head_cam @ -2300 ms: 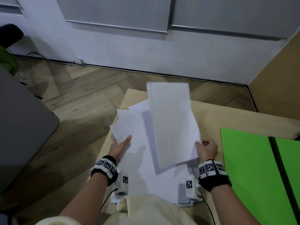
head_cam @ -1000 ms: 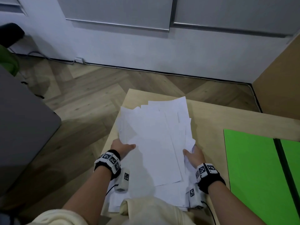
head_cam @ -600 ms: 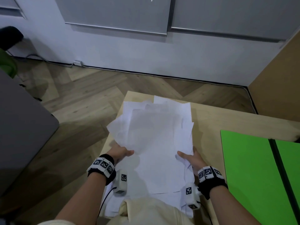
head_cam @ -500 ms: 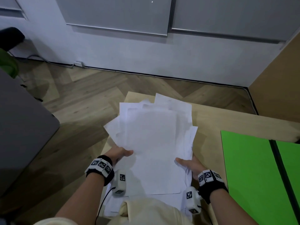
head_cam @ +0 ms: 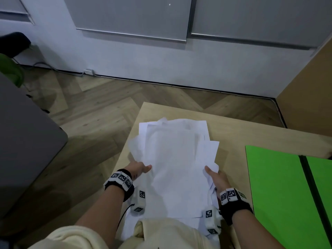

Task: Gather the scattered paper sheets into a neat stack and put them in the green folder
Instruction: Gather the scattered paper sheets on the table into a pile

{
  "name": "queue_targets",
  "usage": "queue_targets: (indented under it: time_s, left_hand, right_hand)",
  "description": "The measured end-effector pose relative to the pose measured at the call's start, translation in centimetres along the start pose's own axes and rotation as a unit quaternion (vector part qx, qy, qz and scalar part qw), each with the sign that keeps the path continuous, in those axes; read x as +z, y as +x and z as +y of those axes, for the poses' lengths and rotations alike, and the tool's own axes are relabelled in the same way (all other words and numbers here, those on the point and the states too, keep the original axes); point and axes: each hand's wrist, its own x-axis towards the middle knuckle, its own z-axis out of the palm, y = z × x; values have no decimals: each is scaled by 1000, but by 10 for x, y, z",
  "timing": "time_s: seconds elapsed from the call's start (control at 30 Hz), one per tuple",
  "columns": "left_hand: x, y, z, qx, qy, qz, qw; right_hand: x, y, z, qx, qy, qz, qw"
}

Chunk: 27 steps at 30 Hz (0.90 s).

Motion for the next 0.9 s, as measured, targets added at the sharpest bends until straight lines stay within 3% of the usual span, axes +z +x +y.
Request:
queue_targets:
  time_s: [0.13,0.27,0.4,0.47,0.53,0.67,0.9]
  left_hand:
    - [-14,-6,-5,-2,-54,-63,997]
    - [-2,-26,2,13,-115,-114,987]
    - [12,23,-12,51,-104,-5,993]
    - [18,-1,4,61,-73,64,993]
    - [25,-14,13,70,-17,87,994]
    - [33,-17,16,76,2,84,994]
    - [28,-25,19,84,-25,65,994]
  right_hand:
    - [-4,-12,1,28,-96,-69,993]
    - [2,-2,24,35,-110,-139,984]
    - [16,-35,6,10,-127,-112,986]
    - [15,-35,3,-6,-141,-82,987]
    - [20,-30,2,-43,-168,-40,984]
    - [31,-25,5,-71,-162,-2,984]
    - [28,-42,-10,-27,-101,-88,991]
